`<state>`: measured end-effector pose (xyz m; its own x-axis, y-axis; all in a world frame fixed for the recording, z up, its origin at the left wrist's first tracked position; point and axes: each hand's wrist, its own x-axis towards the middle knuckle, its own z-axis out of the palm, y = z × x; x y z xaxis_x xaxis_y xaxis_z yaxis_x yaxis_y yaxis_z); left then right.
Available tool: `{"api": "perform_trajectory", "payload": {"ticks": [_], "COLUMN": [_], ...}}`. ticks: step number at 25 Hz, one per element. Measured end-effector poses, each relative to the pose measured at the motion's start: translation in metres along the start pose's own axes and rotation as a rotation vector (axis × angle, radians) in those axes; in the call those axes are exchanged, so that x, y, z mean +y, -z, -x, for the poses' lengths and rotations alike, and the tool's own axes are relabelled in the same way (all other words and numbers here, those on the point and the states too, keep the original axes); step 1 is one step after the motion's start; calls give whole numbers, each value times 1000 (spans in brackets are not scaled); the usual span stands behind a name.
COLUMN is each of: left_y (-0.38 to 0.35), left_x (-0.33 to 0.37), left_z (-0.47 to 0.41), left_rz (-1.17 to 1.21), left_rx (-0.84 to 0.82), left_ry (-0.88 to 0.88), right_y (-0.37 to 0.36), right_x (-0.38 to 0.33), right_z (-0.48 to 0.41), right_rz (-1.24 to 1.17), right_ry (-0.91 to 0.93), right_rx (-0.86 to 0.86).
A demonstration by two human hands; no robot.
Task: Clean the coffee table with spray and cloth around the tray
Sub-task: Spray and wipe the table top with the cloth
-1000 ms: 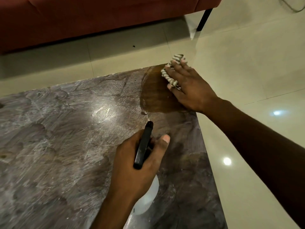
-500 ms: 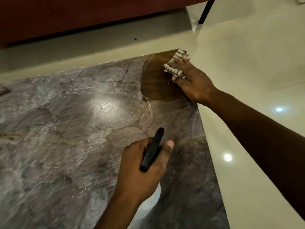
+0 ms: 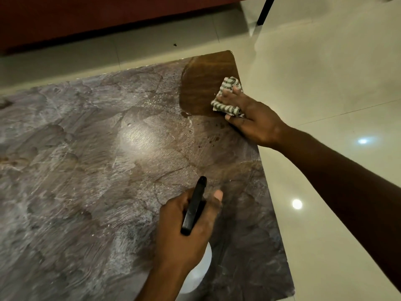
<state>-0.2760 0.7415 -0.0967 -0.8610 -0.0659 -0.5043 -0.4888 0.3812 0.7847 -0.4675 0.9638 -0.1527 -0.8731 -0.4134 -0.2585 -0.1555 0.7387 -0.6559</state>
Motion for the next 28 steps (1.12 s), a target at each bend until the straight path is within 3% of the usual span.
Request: {"api": "perform_trajectory", "payload": {"ticks": [3, 6, 8, 14, 18, 21, 23, 26, 28], "left_y": [-1, -5, -9, -14, -18, -21, -23, -18, -13], "left_x": [2, 3, 2, -9, -9, -12, -15, -17, -18], "left_z": [4, 7, 10, 23, 37, 39, 41, 46, 52], "left_rz": [39, 5, -38, -27, 53, 47, 30, 32, 57], "left_rx": [-43, -111, -107, -61, -80, -86, -93, -131, -164], "left_ry": [17, -8, -36, 8, 58, 4, 4, 24, -4], "right_y": [11, 21, 7, -31, 3, -6, -27, -47, -34], "right_x": [14, 13, -1, -20, 23, 9, -13, -17, -2], "right_z": [18, 4, -15, 22, 28, 2, 3, 50, 77], "right_rz": [124, -7, 61, 232, 115, 79, 105, 227, 163], "right_ry": [124, -74, -123, 361, 184, 6, 93, 349, 294], "right_rx": [-120, 72, 101, -322, -121, 19, -37, -272, -222]}}
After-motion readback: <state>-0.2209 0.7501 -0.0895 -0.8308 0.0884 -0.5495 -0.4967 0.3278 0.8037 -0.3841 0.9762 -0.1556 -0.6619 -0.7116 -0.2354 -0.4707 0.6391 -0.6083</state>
